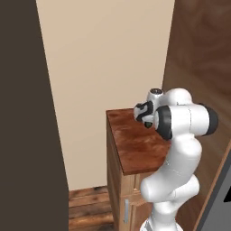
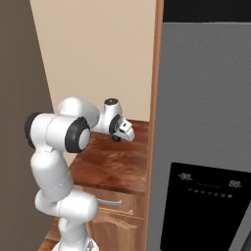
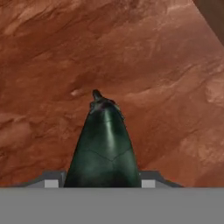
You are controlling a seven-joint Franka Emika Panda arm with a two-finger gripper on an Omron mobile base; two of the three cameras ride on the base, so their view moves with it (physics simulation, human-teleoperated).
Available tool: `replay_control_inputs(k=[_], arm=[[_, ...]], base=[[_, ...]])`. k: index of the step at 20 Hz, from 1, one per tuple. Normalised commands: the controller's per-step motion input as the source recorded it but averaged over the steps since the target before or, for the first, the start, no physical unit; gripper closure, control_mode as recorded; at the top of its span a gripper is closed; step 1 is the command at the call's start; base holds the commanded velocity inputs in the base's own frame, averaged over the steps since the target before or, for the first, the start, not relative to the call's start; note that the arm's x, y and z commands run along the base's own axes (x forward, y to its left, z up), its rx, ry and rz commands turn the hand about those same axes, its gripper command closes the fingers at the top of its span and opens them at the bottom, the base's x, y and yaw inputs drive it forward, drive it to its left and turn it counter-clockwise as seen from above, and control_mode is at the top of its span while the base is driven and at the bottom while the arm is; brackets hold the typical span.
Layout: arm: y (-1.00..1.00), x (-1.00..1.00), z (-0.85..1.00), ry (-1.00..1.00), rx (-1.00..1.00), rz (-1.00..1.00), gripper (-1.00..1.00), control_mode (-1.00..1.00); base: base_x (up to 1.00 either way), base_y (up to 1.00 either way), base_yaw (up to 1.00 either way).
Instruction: Open the fridge, remove the peach, eggplant, and shrimp, and place them on any counter.
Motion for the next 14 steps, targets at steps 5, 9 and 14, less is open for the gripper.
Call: replay_control_inputs(k=[5,9,14], arm=[[-0.13,0.82,-0.60,-0.03,0.00,0.00,1.00,-1.00],[-0.01,0.35,-0.42,-0.05,0.00,0.00,1.00,-1.00],[0.00,0.13,-0.14,-0.10,0.00,0.00,-1.00,-1.00]], base=[[0.00,0.00,0.00],[0.00,0.00,0.00],[0.00,0.00,0.00]])
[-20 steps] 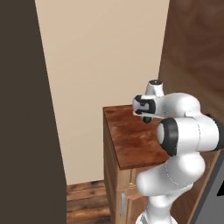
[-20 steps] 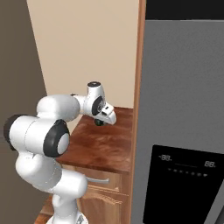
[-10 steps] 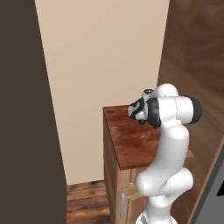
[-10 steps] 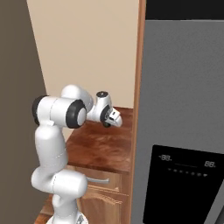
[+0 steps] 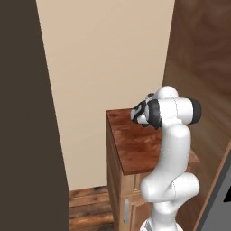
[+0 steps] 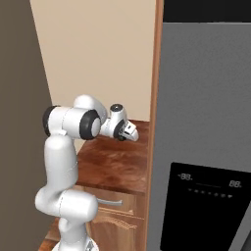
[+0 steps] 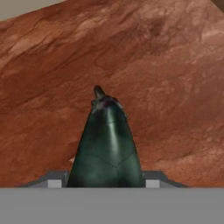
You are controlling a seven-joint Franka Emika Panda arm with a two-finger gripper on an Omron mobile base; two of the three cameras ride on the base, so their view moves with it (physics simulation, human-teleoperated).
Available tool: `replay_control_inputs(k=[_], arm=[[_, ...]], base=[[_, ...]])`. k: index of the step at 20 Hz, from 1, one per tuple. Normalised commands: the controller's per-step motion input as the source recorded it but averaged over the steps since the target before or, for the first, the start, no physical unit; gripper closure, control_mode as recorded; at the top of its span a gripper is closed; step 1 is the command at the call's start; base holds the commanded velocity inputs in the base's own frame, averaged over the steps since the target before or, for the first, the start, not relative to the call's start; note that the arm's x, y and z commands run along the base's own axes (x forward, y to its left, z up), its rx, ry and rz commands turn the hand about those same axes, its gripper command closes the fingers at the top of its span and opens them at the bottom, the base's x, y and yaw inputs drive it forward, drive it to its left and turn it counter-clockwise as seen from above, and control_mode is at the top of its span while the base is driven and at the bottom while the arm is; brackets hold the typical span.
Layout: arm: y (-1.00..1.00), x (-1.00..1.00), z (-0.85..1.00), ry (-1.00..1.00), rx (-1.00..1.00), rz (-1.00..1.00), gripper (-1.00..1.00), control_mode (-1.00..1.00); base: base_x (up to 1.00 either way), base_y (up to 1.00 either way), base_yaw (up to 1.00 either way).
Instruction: Open the fridge, remove the peach, eggplant, and shrimp, and place them on any counter.
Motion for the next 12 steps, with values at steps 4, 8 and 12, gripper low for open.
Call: replay_control_inputs(k=[4,8,12], arm=[[0.06,-0.11,0.21,-0.05,0.00,0.00,-1.00,-1.00],[0.22,-0.05,0.53,0.00,-0.02,0.00,-1.00,-1.00],[0.19,-0.84,0.97,0.00,0.00,0.00,-1.00,-1.00]], base=[[0.00,0.00,0.00],[0.00,0.00,0.00],[0.00,0.00,0.00]])
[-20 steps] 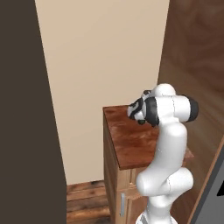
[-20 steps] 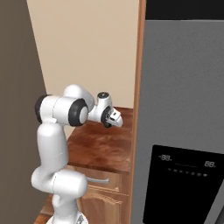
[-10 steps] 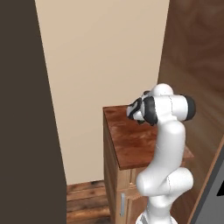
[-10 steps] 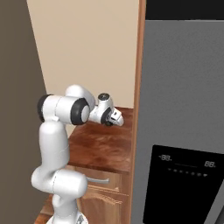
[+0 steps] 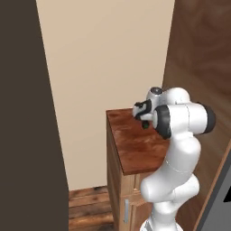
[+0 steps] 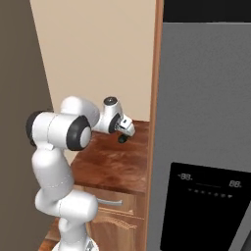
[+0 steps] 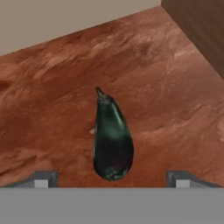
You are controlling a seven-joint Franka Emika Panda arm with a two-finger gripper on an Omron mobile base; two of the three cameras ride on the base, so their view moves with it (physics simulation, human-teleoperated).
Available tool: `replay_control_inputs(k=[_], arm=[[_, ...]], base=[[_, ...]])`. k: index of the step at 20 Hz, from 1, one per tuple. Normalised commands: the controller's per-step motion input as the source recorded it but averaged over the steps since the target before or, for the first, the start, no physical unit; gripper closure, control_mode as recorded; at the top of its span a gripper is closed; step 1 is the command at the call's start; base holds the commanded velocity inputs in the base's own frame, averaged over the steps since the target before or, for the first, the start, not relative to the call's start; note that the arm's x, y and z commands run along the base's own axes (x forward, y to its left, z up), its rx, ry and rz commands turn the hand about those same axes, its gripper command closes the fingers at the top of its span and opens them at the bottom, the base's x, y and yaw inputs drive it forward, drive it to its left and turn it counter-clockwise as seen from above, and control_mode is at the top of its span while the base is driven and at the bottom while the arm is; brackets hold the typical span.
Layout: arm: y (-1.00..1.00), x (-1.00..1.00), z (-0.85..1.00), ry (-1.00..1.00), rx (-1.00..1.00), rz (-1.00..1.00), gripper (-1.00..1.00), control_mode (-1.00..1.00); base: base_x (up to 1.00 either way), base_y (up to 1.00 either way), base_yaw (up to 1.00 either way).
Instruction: Open the fridge, remove the peach, eggplant, and shrimp, and place them on any counter.
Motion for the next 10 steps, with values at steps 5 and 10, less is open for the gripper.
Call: replay_control_inputs(k=[5,10], arm=[[0.38,-1.00,1.00,0.03,0.00,0.10,-1.00,-1.00],[0.51,-0.98,1.00,0.25,0.00,0.21,-1.00,-1.00]], base=[[0.00,0.00,0.00],[0.00,0.00,0.00]])
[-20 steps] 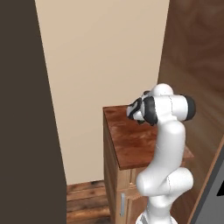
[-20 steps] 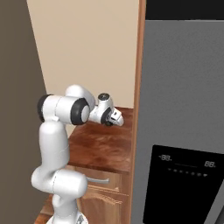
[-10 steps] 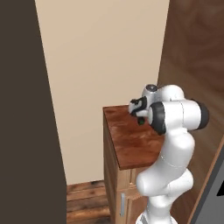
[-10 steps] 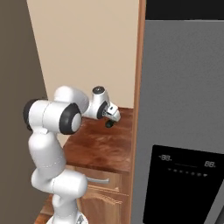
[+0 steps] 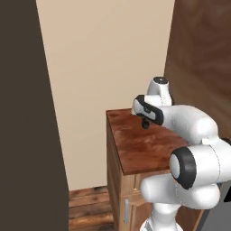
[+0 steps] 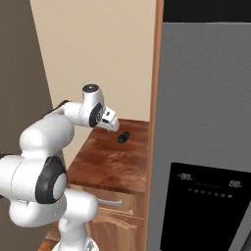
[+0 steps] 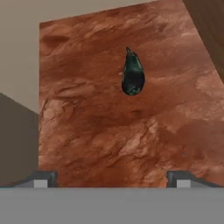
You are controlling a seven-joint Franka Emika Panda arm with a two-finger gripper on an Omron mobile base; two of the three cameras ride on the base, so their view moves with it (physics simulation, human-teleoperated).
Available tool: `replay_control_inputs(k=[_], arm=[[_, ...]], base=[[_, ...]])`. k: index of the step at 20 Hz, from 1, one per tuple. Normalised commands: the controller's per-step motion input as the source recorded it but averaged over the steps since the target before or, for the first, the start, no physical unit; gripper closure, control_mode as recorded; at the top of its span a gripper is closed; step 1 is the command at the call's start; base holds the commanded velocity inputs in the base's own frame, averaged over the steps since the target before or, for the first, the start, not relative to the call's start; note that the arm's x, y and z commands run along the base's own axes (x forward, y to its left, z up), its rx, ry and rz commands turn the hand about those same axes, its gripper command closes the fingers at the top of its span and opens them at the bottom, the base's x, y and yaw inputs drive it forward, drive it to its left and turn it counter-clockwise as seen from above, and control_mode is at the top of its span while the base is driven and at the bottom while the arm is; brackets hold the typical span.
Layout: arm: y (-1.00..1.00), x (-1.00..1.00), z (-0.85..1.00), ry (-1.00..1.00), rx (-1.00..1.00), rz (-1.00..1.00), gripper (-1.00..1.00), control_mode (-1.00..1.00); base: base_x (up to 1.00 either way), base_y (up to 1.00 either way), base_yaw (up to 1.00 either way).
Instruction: Open the fridge, remove the peach, eggplant, and shrimp, and place them on any counter.
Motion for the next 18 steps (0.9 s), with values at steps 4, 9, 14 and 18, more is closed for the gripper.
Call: replay_control_inputs(k=[4,9,14,18], arm=[[0.12,-0.93,0.98,0.33,0.00,0.18,-1.00,-1.00],[0.00,-0.95,0.46,0.34,-0.05,0.17,-1.00,-1.00],[-0.10,-0.73,-0.03,0.38,-0.08,0.22,-1.00,-1.00],[-0.02,-0.28,-0.08,0.18,-0.02,0.10,-1.00,1.00]], base=[[0.00,0.00,0.00],[0.00,0.00,0.00],[0.00,0.00,0.00],[-0.42,-0.03,0.01]])
